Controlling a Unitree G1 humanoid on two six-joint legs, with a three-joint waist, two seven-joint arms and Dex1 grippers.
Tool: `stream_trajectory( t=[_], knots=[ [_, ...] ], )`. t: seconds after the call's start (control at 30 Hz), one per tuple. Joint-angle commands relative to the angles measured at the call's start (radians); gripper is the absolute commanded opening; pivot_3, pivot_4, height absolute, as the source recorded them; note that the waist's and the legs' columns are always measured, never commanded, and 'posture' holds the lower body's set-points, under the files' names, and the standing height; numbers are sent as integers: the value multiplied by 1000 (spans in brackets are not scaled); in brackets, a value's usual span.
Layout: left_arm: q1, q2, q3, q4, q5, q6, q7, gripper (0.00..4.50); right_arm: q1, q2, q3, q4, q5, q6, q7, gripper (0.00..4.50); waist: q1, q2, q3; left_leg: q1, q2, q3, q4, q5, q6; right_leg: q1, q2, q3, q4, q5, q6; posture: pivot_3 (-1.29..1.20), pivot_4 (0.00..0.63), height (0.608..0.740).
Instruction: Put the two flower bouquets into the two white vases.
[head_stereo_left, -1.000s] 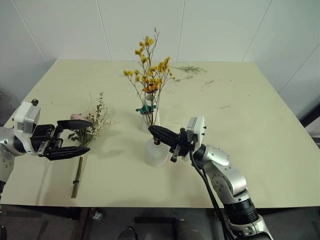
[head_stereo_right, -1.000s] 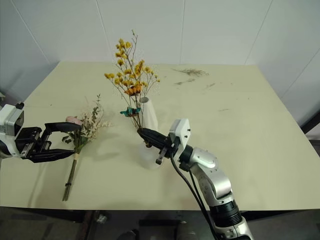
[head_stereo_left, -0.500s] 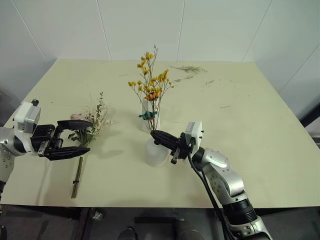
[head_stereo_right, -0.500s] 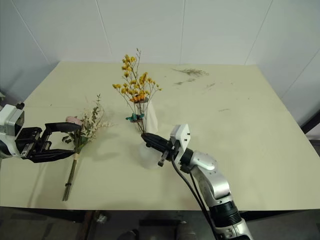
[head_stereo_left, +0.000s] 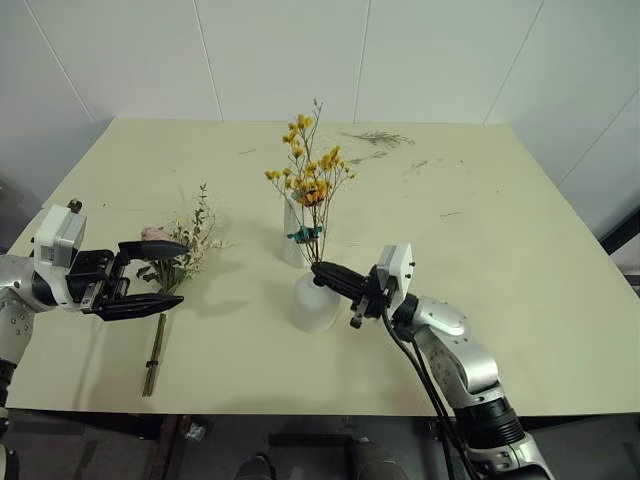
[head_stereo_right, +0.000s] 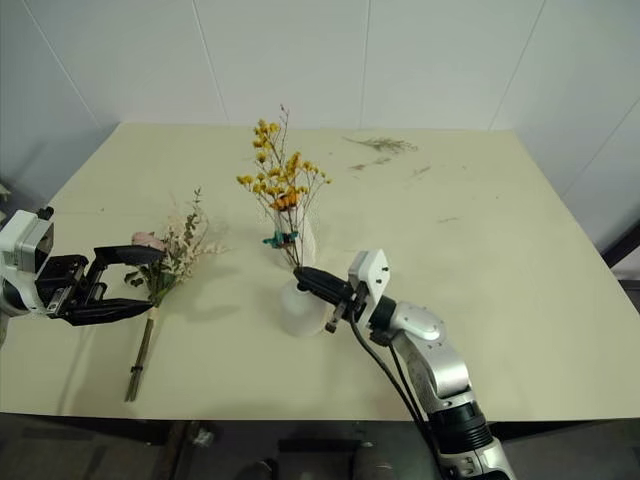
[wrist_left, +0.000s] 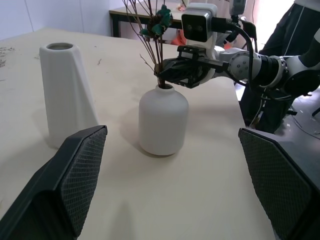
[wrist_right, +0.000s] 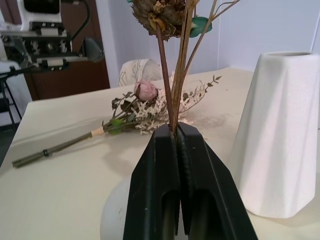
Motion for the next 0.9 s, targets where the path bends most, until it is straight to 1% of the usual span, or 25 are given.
stream_trajectory(
  t=[0.03,0.1,0.23,0.37,0.4,0.53,0.7,0.77,0.83,0.9],
  knots=[
    [-22,0,36,11,5,-4,-112,4500,-16,-5,-3,-33,-1,-24,11,1001,-1,0,0,0,0,0,0,0,0,0,0,0,0,0,0,0,150,740],
    [-24,-2,38,13,9,-5,-112,4500,-17,-8,-6,-39,-4,-23,12,1738,-1,0,0,0,0,0,0,0,0,0,0,0,0,0,0,0,150,740],
    [-29,-4,39,21,18,-8,-112,4500,-18,-25,-9,-61,4,-5,23,2990,0,0,0,0,0,0,0,0,0,0,0,0,0,0,0,0,150,740],
    [-33,-8,39,26,21,-10,-112,4500,-17,-46,-15,-83,13,8,32,4365,0,0,0,0,0,0,0,0,0,0,0,0,0,0,0,0,150,740],
    [-34,-9,39,28,23,-11,-112,4500,-16,-54,-16,-91,14,12,36,4439,0,0,0,0,0,0,0,0,0,0,0,0,0,0,0,0,150,740],
    [-38,-14,40,32,29,-15,-112,4500,-7,-98,-24,-125,23,34,54,4439,1,0,0,0,0,0,0,0,0,0,0,0,0,0,0,0,150,740],
    [-50,-36,68,50,66,-18,-112,4500,-2,-188,-61,-173,54,95,76,4439,2,0,0,0,0,0,1,0,0,0,0,0,0,0,0,0,150,740],
    [-46,-44,88,42,87,-8,-85,4500,5,-245,-83,-201,92,150,107,4439,3,0,0,0,0,0,1,0,0,1,0,0,0,0,0,0,150,740],
    [-31,-51,126,9,93,19,-11,4500,5,-299,-122,-217,112,167,127,4439,3,0,0,0,0,0,1,0,0,1,0,0,0,0,0,0,150,740],
    [-13,-69,180,-35,85,52,80,4500,-6,-346,-152,-211,99,152,137,4439,2,0,0,0,0,0,1,0,0,1,0,0,0,0,0,0,150,740]
  ],
)
